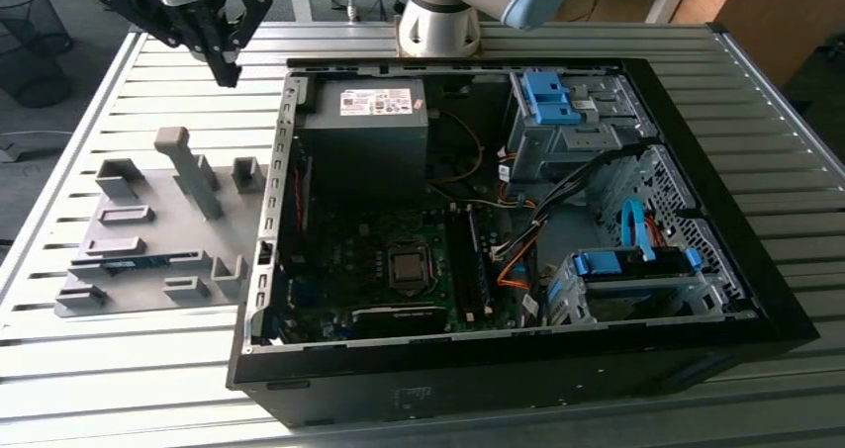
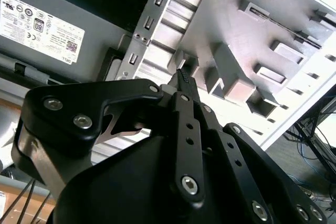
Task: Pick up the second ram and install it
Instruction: 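Reach for the second ram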
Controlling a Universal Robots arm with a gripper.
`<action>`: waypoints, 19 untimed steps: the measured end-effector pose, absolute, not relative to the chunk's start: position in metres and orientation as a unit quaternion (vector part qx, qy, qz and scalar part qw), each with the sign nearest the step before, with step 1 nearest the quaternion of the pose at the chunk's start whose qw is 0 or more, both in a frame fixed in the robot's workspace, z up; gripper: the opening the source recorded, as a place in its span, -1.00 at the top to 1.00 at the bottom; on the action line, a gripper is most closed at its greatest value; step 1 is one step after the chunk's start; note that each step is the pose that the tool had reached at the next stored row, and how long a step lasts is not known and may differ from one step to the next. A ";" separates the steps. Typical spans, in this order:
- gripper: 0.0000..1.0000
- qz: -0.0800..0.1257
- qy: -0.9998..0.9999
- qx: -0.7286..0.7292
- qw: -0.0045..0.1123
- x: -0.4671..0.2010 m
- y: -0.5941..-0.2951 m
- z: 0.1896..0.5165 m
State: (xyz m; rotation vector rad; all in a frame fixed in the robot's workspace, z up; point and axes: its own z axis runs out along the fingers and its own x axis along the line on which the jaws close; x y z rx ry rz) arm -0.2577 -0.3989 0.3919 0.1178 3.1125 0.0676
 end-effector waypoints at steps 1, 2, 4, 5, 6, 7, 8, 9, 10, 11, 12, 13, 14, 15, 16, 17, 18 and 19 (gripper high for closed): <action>0.79 0.022 0.999 0.038 0.013 -0.260 -0.399 0.392; 0.79 0.022 0.999 0.038 0.013 -0.263 -0.399 0.392; 0.79 0.022 0.999 0.038 0.013 -0.270 -0.399 0.392; 0.79 0.022 0.999 0.038 0.013 -0.272 -0.399 0.391; 0.79 0.022 0.999 0.038 0.013 -0.276 -0.399 0.391; 0.79 0.022 0.999 0.038 0.013 -0.279 -0.399 0.391; 0.79 0.022 0.999 0.038 0.013 -0.281 -0.399 0.391; 0.79 0.022 0.999 0.038 0.013 -0.284 -0.399 0.391; 0.79 0.022 0.999 0.038 0.013 -0.287 -0.399 0.391; 0.79 0.022 0.999 0.038 0.013 -0.289 -0.399 0.391; 0.79 0.022 0.999 0.038 0.013 -0.291 -0.399 0.391; 0.79 0.022 0.999 0.038 0.013 -0.294 -0.399 0.391; 0.79 0.022 0.999 0.038 0.013 -0.296 -0.399 0.390; 0.79 0.022 0.999 0.038 0.013 -0.299 -0.399 0.390; 0.79 0.022 0.999 0.038 0.013 -0.301 -0.399 0.390; 0.79 0.022 0.999 0.038 0.013 -0.304 -0.399 0.390; 0.79 0.022 0.999 0.038 0.013 -0.307 -0.399 0.390; 0.79 0.022 0.999 0.038 0.013 -0.309 -0.399 0.390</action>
